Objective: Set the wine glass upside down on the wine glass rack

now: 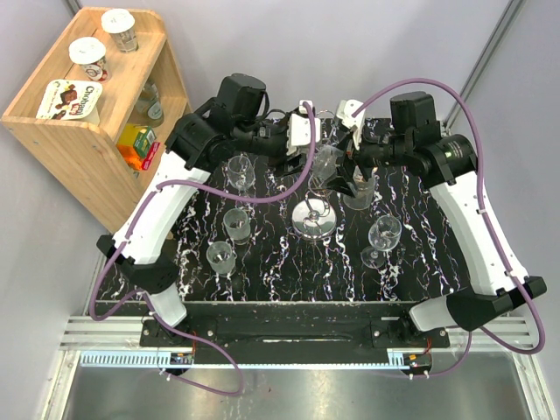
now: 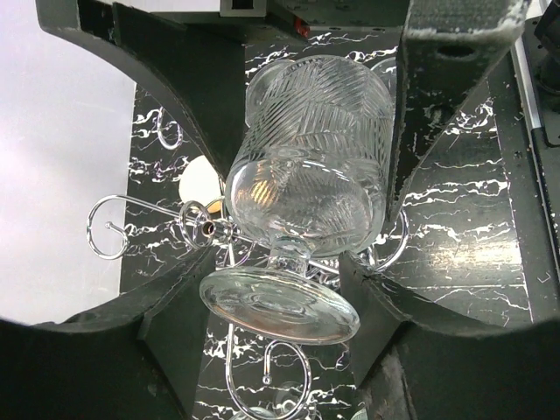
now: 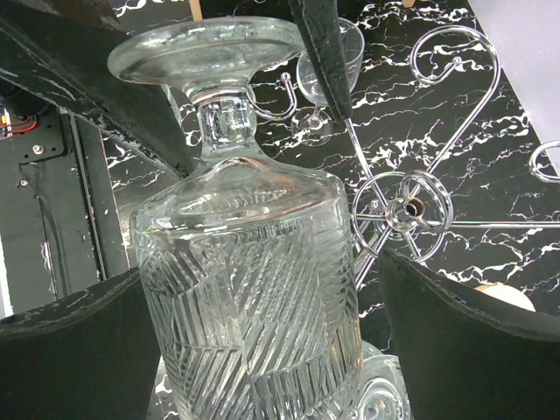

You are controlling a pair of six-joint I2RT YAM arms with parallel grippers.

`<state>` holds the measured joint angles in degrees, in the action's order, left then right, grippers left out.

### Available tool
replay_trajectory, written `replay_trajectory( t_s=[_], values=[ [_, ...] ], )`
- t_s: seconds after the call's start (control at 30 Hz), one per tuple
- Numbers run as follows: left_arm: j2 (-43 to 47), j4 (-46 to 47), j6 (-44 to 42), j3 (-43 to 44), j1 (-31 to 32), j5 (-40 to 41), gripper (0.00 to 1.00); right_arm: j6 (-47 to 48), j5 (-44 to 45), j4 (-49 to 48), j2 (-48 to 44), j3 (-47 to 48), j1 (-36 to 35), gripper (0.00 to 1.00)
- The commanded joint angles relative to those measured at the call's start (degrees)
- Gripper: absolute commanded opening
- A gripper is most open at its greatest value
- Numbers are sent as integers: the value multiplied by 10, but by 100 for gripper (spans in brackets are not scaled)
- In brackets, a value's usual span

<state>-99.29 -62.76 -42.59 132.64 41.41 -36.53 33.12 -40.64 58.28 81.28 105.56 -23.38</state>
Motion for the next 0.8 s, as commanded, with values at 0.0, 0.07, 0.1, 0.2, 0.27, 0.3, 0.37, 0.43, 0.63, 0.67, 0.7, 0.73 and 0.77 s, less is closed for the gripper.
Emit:
replay_trajectory(
  t_s=[0.0,0.07,0.1,0.2,0.27,0.3,0.37,0.43,0.63,0.67,0.7,0.73,0.77],
  values=[
    [14,59,21,32,11,-64,0,-5,6,-38,4,-7,0,98],
    [14,59,19,32,11,-62,0,-7,5,-41,0,-8,0,90],
    [15,58,18,29,12,-60,0,-8,7,-42,0,-8,0,83],
    [25,68,18,12,12,-56,0,-6,11,-40,0,-8,0,66],
    [35,81,22,-1,12,-51,1,-6,12,-38,-2,-10,0,56],
    [38,89,27,-8,11,-50,4,-7,12,-38,-3,-11,0,51],
    [46,100,31,-13,11,-48,13,-7,9,-38,-6,-14,-1,39],
    [49,106,38,-12,12,-47,16,-10,8,-36,-7,-15,0,27],
    [52,139,74,-12,12,-47,18,-24,4,-48,-19,-28,-1,17],
    [53,148,86,-11,12,-48,17,-26,1,-52,-21,-31,0,17],
    [52,154,96,-6,12,-51,15,-29,-1,-55,-23,-33,0,17],
    [52,159,107,0,12,-53,13,-32,-5,-56,-24,-35,-1,18],
    [52,166,116,4,11,-56,11,-35,-9,-57,-24,-36,-1,20]
  ],
)
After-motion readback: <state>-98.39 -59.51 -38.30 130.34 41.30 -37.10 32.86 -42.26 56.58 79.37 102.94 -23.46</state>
